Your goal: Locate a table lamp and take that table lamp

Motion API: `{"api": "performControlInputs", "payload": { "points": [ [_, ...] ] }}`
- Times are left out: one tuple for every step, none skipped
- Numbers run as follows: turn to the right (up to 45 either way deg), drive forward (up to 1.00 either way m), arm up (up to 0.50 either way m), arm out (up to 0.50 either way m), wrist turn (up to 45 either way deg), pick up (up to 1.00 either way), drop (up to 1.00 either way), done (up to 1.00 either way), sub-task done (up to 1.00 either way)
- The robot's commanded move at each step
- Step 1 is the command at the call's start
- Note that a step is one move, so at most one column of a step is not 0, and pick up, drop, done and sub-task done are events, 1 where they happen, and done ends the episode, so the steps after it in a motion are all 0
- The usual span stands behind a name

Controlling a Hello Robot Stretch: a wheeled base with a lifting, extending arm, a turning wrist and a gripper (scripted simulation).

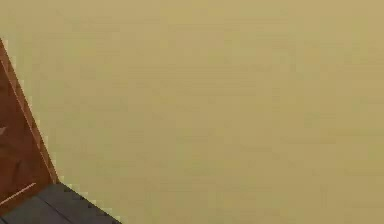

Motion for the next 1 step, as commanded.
{"api": "performControlInputs", "payload": {
  "points": [
    [-45.0,0.00,0.00,0.00,0.0,0.00,0.00,0.00,0.00]
  ]
}}
